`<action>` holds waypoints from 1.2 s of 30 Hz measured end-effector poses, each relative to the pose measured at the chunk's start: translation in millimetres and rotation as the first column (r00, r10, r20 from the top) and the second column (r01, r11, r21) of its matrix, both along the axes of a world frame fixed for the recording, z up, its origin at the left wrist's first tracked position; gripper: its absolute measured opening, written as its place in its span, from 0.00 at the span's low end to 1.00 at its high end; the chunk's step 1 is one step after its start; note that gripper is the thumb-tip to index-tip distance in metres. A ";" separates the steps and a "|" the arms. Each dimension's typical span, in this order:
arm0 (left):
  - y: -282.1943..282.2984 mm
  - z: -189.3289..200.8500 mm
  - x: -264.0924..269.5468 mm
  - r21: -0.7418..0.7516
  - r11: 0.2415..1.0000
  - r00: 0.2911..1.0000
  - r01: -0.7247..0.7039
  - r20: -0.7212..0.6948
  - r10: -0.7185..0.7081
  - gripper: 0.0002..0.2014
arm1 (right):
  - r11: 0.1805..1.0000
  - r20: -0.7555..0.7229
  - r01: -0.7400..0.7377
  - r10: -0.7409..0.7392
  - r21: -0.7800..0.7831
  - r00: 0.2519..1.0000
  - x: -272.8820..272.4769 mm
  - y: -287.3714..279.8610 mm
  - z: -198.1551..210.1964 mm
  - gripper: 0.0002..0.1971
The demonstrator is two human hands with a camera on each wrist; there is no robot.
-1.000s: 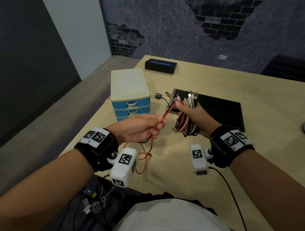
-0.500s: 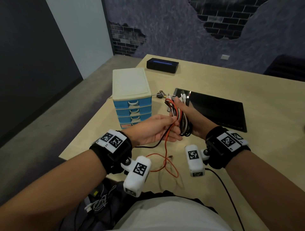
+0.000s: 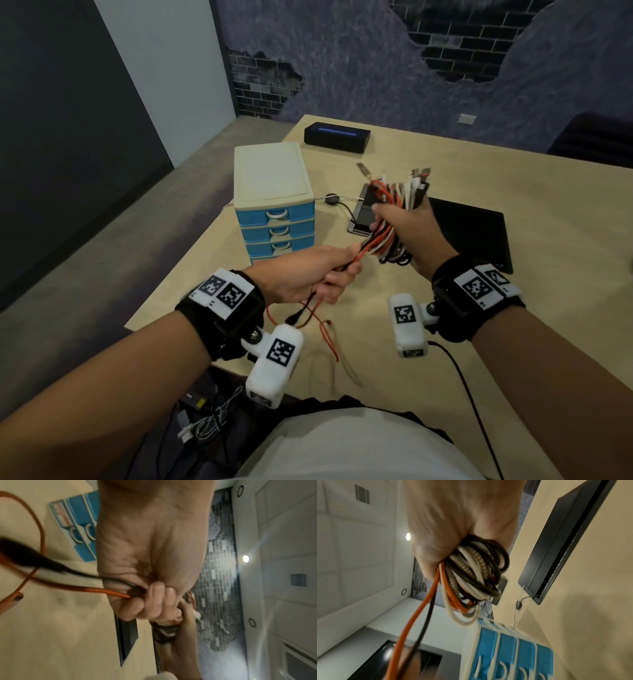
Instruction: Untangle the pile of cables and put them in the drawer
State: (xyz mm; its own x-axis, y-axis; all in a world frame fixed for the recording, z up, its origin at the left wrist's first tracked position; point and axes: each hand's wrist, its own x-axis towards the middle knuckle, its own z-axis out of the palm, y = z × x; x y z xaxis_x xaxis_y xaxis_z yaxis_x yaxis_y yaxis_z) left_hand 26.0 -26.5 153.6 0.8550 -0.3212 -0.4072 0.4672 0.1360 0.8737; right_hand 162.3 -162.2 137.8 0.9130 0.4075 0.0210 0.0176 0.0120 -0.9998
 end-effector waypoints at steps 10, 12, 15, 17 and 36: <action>28.3 -15.6 -8.4 0.527 0.849 0.989 0.014 0.118 -0.090 0.19 | 0.980 -0.182 -0.029 0.066 0.198 0.981 15.7 -32.5 15.0 0.06; 32.2 -15.3 -0.7 0.753 0.643 0.961 -0.141 0.261 -0.095 0.18 | 0.982 -0.208 -0.132 0.157 0.133 0.965 10.0 -33.5 21.1 0.02; 36.8 -14.3 9.3 0.847 0.425 0.900 -0.319 0.411 -0.143 0.16 | 0.957 -0.254 -0.289 0.287 0.028 0.924 2.8 -35.6 27.5 0.04; 35.1 -10.3 13.1 0.842 0.344 0.850 -0.416 0.494 -0.183 0.14 | 0.923 -0.266 -0.385 0.365 -0.025 0.892 -3.4 -34.4 29.9 0.06; 19.0 0.6 25.1 0.676 0.444 0.654 -0.588 0.721 -0.231 0.09 | 0.823 -0.495 -0.524 0.557 0.220 0.668 -36.4 -11.8 15.8 0.13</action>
